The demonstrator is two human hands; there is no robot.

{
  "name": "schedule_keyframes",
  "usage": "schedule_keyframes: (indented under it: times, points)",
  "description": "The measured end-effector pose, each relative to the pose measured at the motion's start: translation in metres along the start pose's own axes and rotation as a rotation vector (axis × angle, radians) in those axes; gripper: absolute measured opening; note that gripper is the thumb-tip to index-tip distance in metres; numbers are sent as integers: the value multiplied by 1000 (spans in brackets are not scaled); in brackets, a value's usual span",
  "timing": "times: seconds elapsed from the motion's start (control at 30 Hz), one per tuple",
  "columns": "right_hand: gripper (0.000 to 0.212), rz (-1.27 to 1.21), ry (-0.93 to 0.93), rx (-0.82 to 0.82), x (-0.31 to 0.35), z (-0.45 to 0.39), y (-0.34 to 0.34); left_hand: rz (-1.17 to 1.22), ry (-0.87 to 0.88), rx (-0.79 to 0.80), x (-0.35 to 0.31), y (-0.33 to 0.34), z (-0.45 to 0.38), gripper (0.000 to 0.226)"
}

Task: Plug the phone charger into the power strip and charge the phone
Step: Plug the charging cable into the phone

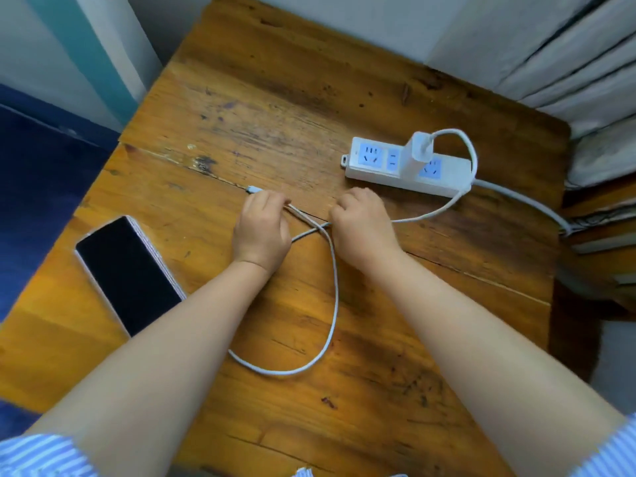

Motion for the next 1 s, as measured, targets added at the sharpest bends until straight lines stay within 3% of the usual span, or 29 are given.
schedule_keyframes:
  times: [0.17,0.23,0.37,0.5,0.6,0.77,1.0]
  points:
    - [26,-209,96,-38,33,-6,18,-79,-81,54,46,-31,24,33]
    - [29,-232,114,-70,46,-16,17,-157,-27,112,61,-47,35,35]
    - [31,-266,134,-90,67,-34,18,-518,270,372,76,-49,62,46]
    - [22,-305,119,-67,86,-36,22,-788,256,813,131,-40,86,85]
    - [21,-348,51,-64,95,-26,25,-920,355,965,139,-41,92,100]
    - [22,-529,90,-67,88,-5,24,-1045,487,1083,129,-33,100,98]
    - [19,-804,322,-64,59,37,29,-944,495,1002,112,-37,96,90]
Point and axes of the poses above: each hand's wrist, its own z-axis away from the middle knuckle, its own y-axis out of the palm, x = y × z, the point moved 10 cm from there along -z, towards the middle knuckle, and after that the axes turned 3 degrees about y, right-handed, at the moved point
